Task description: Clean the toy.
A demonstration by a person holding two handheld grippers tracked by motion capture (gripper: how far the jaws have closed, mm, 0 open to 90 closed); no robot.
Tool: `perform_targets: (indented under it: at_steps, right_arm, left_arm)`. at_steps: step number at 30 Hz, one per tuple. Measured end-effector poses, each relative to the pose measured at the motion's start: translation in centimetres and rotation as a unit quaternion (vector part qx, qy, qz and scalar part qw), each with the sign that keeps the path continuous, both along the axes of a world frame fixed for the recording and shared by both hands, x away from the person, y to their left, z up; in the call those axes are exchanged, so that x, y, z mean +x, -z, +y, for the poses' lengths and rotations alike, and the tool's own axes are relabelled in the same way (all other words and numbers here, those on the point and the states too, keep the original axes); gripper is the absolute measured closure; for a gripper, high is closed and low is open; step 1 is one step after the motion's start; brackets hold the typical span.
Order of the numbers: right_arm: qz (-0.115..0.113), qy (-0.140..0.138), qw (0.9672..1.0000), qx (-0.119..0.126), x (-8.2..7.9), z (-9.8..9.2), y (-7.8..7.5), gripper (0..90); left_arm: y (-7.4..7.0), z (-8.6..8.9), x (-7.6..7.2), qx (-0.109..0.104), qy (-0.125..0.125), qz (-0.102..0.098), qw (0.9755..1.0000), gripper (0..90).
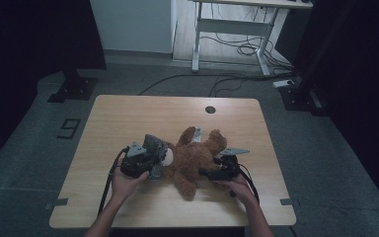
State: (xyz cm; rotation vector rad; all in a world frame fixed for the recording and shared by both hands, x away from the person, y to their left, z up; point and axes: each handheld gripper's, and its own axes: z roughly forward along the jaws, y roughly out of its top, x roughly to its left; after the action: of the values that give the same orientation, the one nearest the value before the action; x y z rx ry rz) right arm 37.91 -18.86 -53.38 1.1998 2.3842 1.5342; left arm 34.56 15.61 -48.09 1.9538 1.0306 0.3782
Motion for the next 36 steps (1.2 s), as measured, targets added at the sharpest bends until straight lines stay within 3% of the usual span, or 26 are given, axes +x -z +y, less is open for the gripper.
perform_targets:
  at_steps: [2,5,7,8,11,13,14,15,16,17,21,24,26,29,33,36]
  right_arm:
    - [-0.011,0.005,0.9999,0.008,-0.5,-0.1,0.4,28.0]
    - [-0.028,0.008,0.9996,0.002,-1.0,-0.1,0.5,35.8]
    - [-0.032,0.007,0.9995,0.002,-1.1,-0.1,0.6,37.2]
    - [-0.033,0.004,0.9994,0.006,-1.2,-0.3,0.7,39.2]
    - [-0.032,0.004,0.9994,0.01,-1.3,-0.4,0.9,39.8]
    - [-0.036,0.006,0.9993,0.009,-1.4,-0.3,0.9,39.9]
    - [-0.035,0.006,0.9993,0.008,-1.4,-0.3,0.9,39.9]
    - [-0.035,0.006,0.9993,0.008,-1.4,-0.3,0.9,39.9]
    - [-0.037,0.006,0.9993,0.009,-1.4,-0.3,0.9,39.9]
    - [-0.037,0.006,0.9993,0.009,-1.4,-0.3,0.9,39.9]
    - [-0.039,0.004,0.9992,0.007,-1.5,-0.4,0.9,39.7]
    - [-0.042,0.002,0.9991,0.008,-1.5,-0.4,0.9,39.5]
    - [-0.043,-0.001,0.9991,0.006,-1.5,-0.5,0.9,39.3]
    - [-0.036,0.002,0.9993,0.006,-1.5,-0.6,1.0,39.3]
    - [-0.042,0.002,0.9991,0.005,-1.6,-0.5,1.0,39.2]
    - [-0.041,0.006,0.9991,0.007,-1.7,-0.5,1.0,38.7]
  left_arm:
    - [-0.1,0.0,-0.1,0.0,0.002,0.001,1.0,75.1]
    - [-0.5,-0.1,-0.3,0.001,0.004,0.002,1.0,74.7]
    - [-1.2,-0.2,-0.5,-0.001,0.007,0.005,1.0,74.6]
    - [-2.2,-0.4,-0.7,-0.012,0.009,0.003,0.9999,74.4]
    - [-3.7,-1.0,-0.9,-0.02,0.016,-0.011,0.9996,74.5]
    - [-5.3,-2.3,-1.0,-0.021,0.028,-0.03,0.9989,74.5]
    - [-6.6,-4.0,-1.0,-0.016,0.042,-0.041,0.9981,74.4]
    - [-6.6,-4.0,-1.0,-0.016,0.042,-0.041,0.9981,74.5]
    - [-7.4,-6.6,-0.7,-0.006,0.062,-0.048,0.9969,74.5]
    - [-7.4,-6.6,-0.7,-0.006,0.062,-0.048,0.9969,74.5]
    - [-6.7,-11.6,0.6,0.012,0.092,-0.032,0.9952,74.5]
    - [-4.9,-14.7,1.9,0.027,0.101,-0.01,0.9945,74.4]
    - [-2.2,-16.4,2.7,0.034,0.097,0.004,0.9947,74.3]
    - [-1.7,-16.4,2.7,0.029,0.092,-0.006,0.9953,74.6]
    - [-2.0,-15.5,2.5,0.038,0.094,-0.009,0.9948,74.7]
    - [-2.2,-14.3,2.6,0.036,0.084,-0.008,0.9958,74.8]
